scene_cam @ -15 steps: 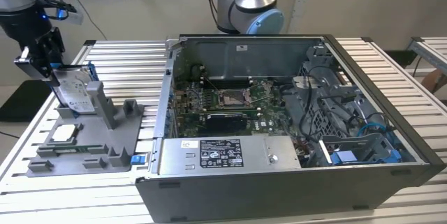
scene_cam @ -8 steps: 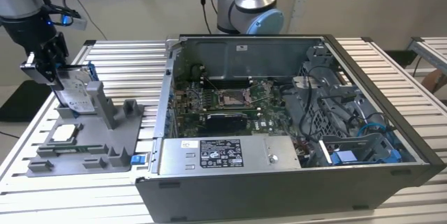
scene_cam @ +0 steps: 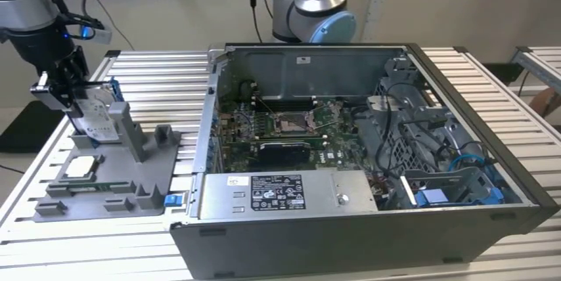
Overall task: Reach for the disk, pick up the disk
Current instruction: 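Pick up the disk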
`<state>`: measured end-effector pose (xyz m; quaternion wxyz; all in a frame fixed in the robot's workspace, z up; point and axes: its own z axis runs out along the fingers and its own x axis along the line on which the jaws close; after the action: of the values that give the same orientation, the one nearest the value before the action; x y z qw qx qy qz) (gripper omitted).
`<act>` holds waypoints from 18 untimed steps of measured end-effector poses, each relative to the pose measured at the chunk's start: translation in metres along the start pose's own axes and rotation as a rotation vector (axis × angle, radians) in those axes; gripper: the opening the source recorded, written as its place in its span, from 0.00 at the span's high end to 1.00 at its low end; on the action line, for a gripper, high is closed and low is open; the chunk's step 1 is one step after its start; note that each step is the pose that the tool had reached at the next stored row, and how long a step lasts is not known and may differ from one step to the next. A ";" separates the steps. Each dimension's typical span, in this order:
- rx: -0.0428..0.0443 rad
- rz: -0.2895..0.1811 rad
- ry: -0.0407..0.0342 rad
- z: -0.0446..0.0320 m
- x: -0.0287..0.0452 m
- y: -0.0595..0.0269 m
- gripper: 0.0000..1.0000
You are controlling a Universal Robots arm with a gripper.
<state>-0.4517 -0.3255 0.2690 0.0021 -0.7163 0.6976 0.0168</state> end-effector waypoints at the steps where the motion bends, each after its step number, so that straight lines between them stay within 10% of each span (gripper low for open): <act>1: -0.0002 0.000 -0.0002 0.0006 0.0000 0.0000 0.00; 9: -0.0026 0.000 -0.0006 0.0034 0.0002 -0.0001 0.00; 10: -0.0024 0.000 -0.0007 0.0035 0.0001 -0.0001 1.00; 18: -0.0024 0.000 -0.0008 0.0035 0.0002 -0.0001 1.00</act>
<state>-0.4517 -0.3255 0.2655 0.0015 -0.7163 0.6975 0.0179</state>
